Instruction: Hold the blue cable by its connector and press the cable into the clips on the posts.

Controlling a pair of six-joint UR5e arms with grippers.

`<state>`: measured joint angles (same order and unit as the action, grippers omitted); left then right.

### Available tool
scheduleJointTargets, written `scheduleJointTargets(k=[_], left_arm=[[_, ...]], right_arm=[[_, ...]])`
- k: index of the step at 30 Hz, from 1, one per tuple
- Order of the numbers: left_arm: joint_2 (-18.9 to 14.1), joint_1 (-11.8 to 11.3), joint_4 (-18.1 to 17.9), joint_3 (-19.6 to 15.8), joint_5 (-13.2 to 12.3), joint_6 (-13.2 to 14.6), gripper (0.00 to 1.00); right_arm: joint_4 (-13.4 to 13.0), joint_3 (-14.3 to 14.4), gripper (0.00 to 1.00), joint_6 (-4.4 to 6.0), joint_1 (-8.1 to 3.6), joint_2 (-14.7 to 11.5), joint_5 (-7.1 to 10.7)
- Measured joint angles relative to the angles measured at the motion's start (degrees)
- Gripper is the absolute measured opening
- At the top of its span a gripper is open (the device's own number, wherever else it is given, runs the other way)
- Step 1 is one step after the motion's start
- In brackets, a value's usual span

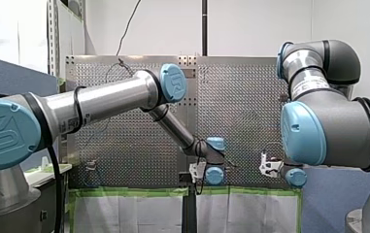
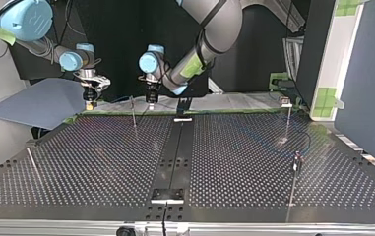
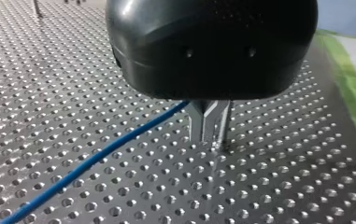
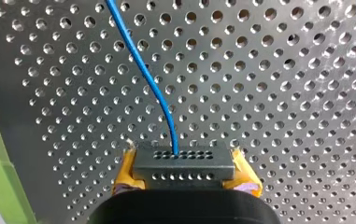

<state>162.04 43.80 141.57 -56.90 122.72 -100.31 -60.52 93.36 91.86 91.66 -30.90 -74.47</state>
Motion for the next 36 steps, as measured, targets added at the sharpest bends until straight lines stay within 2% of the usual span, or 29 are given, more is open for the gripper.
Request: scheduleJointTargets(k=[10,15,25,29,36], left_arm=[[3.9,-0.7,4.0,4.2,-2.7,-1.2,0.00],[5.5,-1.6,5.7,4.9,-3.7,-1.5,0.00],[5.7,-3.0,5.6,6.9,-6.0,-1.9,0.00],[5.8,-2.9,5.7,9.0,-6.2,-2.2,0.00],[5.8,-3.4,7.3,11.3,-5.9,-2.4,0.00]], right_arm=[[0.2,-1.3,0.00,0.10,0.00,0.0,0.36],[0.2,-2.1,0.00,0.73,-0.08,0.0,0.48],[0.5,-4.1,0.00,1.19,0.03,0.1,1.85],[0.5,-4.6,0.00,1.38,-0.09,0.1,2.67],[0.5,-5.2,0.00,1.97,-0.34,0.1,2.91]])
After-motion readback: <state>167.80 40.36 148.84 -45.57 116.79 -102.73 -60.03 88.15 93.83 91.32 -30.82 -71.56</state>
